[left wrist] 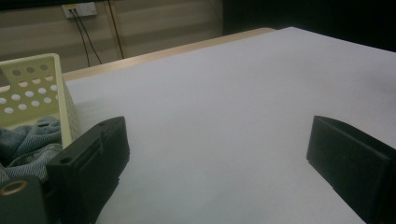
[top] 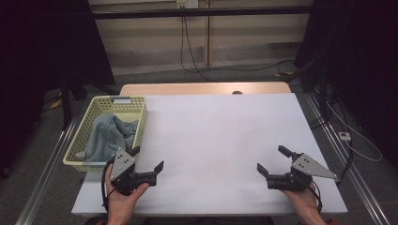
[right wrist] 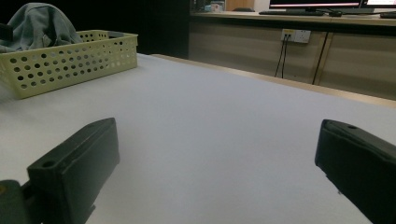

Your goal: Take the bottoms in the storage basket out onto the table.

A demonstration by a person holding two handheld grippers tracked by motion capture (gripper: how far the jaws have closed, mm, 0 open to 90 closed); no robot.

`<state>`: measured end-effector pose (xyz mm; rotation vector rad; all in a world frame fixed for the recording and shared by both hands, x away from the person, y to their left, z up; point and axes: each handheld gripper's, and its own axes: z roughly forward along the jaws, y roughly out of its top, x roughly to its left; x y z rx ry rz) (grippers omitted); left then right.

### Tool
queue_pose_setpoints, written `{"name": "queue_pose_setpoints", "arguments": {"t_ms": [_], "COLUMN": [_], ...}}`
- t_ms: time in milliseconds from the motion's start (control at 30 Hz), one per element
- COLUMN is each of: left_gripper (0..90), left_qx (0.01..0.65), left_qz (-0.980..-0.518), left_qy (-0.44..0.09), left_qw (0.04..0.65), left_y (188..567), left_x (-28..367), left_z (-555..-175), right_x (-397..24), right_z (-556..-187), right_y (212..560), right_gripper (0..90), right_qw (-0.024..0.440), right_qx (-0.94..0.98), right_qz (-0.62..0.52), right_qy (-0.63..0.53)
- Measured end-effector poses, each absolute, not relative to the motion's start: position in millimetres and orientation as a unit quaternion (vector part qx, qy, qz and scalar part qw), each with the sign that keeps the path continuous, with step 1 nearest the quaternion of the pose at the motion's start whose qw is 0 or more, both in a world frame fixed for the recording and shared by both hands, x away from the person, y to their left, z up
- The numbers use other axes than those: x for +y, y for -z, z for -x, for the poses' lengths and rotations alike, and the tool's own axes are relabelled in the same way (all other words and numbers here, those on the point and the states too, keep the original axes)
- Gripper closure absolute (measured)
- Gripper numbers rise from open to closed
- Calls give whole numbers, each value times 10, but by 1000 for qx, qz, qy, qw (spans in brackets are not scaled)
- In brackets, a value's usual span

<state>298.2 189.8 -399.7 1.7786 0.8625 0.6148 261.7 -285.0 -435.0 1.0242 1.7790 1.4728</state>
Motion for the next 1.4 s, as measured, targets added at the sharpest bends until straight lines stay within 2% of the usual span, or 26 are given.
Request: {"name": "queue_pose_setpoints", "arguments": {"t_ms": [267, 467, 1400], "left_gripper": [56, 51, 31], "left_qx": [362, 357, 363], "left_qz": [-739, -738, -725], "left_qy": [-248, -261, -273], "left_qw": [512, 509, 518], "left_y": [3978, 3894, 3555], "left_x": [1902, 1916, 2392], "left_z": [-2977, -2993, -2995], "right_x": [-2867, -2864, -2859], "right_z": [-2615, -2620, -2629], "right_y": [4353, 4359, 4361], "right_gripper": [0, 0, 0], "right_qw": [302, 300, 299], "right_qx": [669, 669, 669], "right_qz": [-389, -389, -396], "right_qy": [-557, -557, -552]}}
